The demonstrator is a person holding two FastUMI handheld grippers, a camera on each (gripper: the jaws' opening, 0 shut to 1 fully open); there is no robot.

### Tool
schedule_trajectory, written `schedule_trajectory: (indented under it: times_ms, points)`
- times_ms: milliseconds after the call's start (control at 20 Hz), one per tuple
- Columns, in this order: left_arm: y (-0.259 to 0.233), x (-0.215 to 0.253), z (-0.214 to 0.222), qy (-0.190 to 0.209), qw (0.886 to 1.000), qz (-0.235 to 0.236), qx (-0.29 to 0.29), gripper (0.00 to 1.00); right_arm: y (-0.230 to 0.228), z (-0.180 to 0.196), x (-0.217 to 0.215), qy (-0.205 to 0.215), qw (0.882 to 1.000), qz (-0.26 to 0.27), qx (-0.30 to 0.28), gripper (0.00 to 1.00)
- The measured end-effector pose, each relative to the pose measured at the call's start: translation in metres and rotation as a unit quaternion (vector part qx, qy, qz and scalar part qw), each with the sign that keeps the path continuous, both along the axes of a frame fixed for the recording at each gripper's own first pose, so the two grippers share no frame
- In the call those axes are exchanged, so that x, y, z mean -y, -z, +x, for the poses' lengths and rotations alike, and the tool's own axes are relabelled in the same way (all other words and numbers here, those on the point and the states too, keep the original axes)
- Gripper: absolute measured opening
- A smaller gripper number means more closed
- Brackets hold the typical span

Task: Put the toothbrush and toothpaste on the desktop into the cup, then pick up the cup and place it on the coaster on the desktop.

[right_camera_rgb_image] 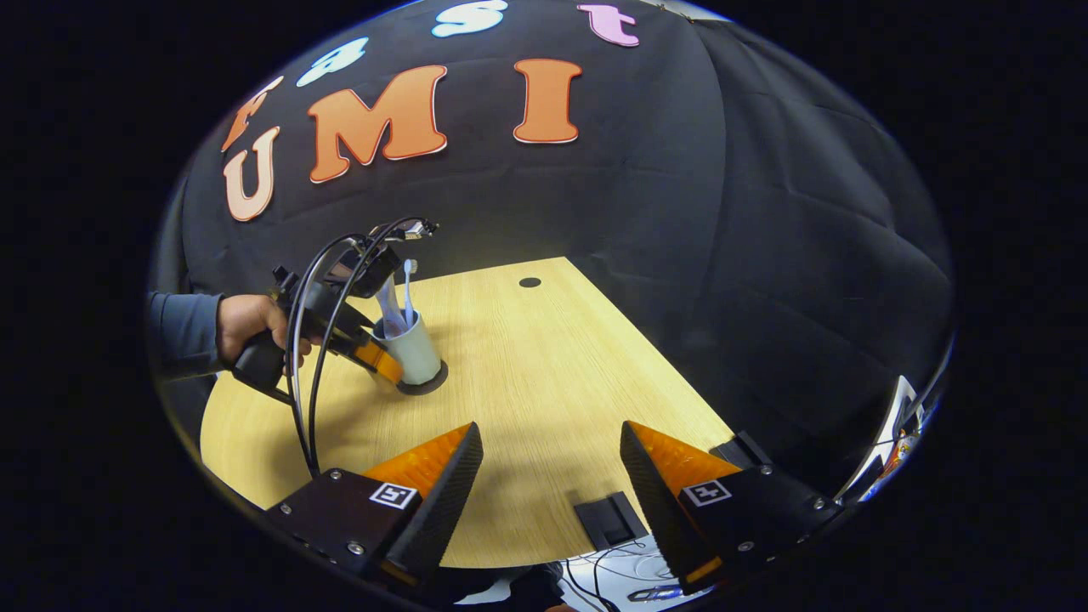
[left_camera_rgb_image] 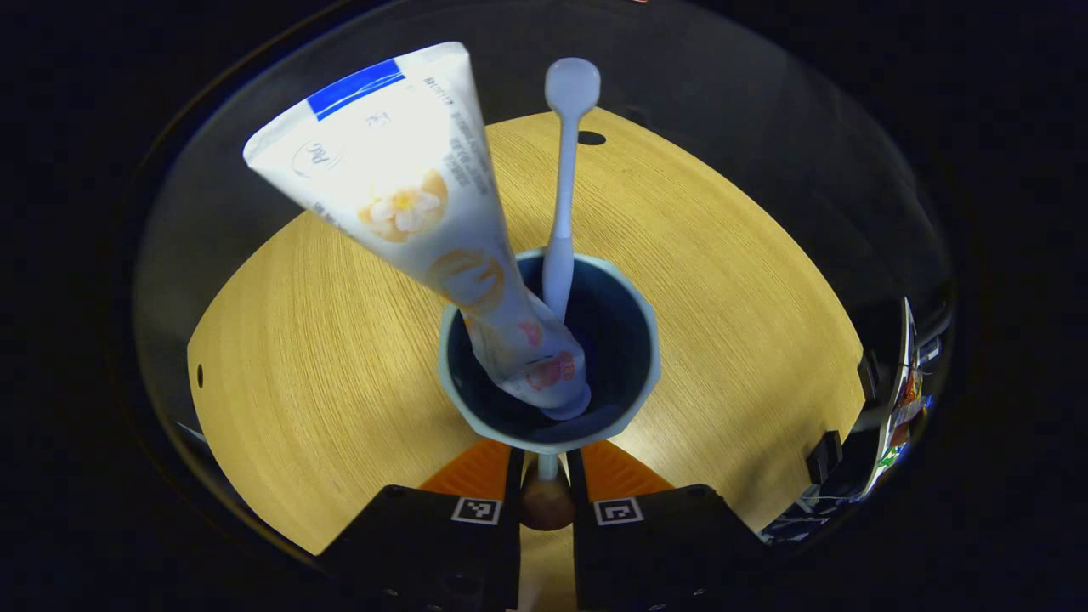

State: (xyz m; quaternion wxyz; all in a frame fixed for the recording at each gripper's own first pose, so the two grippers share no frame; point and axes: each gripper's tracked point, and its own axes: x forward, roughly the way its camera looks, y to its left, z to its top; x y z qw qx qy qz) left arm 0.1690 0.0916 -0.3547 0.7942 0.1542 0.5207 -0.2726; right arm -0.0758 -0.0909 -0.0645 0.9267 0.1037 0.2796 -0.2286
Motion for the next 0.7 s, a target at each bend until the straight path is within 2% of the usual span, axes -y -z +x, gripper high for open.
schedule_trajectory:
  times_ms: [200, 550, 700]
  points:
    - [-0.0006, -0.0025, -0.0015, -0.008, 1.0, 0.004, -0.003, 0.25, -0.0013, -0.0018, -0.0002, -0.003, 1.0, 0.0, -0.004, 0.98]
    - [0.0071, -0.004, -0.0032, 0.002, 1.0, 0.005, -0.006, 0.25, -0.0017, -0.0022, -0.0013, -0.019, 1.0, 0.005, -0.006, 0.98]
    - [0.0043, -0.0037, -0.0067, 0.001, 1.0, 0.002, -0.007, 0.29, -0.0026, -0.0011, -0.0013, -0.027, 1.0, 0.004, -0.006, 0.98]
